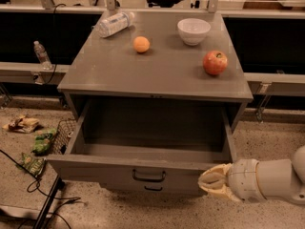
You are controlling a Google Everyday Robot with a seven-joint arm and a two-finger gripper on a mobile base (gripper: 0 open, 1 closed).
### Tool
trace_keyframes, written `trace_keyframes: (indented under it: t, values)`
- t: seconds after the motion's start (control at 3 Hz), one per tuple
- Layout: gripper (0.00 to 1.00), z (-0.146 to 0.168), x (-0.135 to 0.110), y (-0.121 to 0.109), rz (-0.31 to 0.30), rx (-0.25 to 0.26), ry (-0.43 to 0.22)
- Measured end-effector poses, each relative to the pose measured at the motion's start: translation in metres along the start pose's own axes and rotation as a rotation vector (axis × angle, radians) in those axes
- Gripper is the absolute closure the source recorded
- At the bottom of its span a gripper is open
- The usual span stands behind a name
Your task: Close top drawer
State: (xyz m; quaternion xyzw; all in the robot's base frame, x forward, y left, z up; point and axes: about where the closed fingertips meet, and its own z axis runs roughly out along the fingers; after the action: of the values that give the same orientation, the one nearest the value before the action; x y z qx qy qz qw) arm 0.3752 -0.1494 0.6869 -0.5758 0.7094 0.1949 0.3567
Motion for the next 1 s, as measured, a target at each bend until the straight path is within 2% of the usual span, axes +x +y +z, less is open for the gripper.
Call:
trace_keyframes:
  t: [0.33, 0.67, 1.0]
  values:
    - [1.0, 0.022, 0.012, -0.001, -0.06, 0.02, 0.024]
    - [1.0, 0.046, 0.015, -0.015, -0.126, 0.101, 0.045]
    - [1.0, 0.075, 0.004, -0.028, -0.202, 0.181, 0.067]
